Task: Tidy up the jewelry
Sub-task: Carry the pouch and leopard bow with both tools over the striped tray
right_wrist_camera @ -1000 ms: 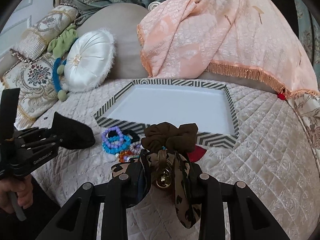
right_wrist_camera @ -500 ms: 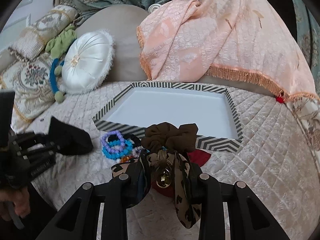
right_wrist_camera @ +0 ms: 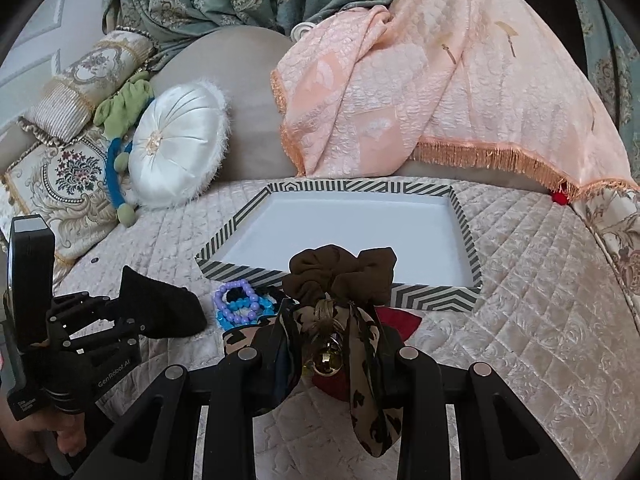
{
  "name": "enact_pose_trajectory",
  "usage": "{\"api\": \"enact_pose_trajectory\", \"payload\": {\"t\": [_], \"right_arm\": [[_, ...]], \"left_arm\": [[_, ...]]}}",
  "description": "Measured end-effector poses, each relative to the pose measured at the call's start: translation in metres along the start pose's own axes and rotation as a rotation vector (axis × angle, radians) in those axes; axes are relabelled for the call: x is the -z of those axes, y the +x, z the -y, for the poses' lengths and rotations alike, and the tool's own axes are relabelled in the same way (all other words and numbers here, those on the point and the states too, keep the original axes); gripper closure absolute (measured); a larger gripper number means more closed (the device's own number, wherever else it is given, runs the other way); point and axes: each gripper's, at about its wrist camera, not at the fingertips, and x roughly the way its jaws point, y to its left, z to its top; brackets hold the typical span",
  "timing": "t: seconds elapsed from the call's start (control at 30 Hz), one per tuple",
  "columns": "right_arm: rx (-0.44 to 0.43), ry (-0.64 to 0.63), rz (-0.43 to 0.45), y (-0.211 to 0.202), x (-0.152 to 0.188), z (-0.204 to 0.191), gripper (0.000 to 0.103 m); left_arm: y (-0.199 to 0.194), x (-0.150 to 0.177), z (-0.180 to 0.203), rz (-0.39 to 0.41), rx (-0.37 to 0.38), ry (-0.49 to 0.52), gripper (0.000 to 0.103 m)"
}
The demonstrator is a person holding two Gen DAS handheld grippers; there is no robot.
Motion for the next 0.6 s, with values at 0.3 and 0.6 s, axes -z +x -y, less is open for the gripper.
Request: {"api": "enact_pose_trajectory", "payload": {"t": [0.3, 0.6], "right_arm": [[0.01, -0.01, -0.017, 0.0024, 0.0019, 0.001, 0.073], [0.016, -0.01, -0.018, 0.0012, 0.0016, 0.0024, 0.073]], "left_arm": [[0.0021, 0.002, -0.0002, -0.005, -0.006, 0.005, 0.082], [0.0041, 0.0038, -0.001, -0.007, -0.013, 0.009, 0.082]]}}
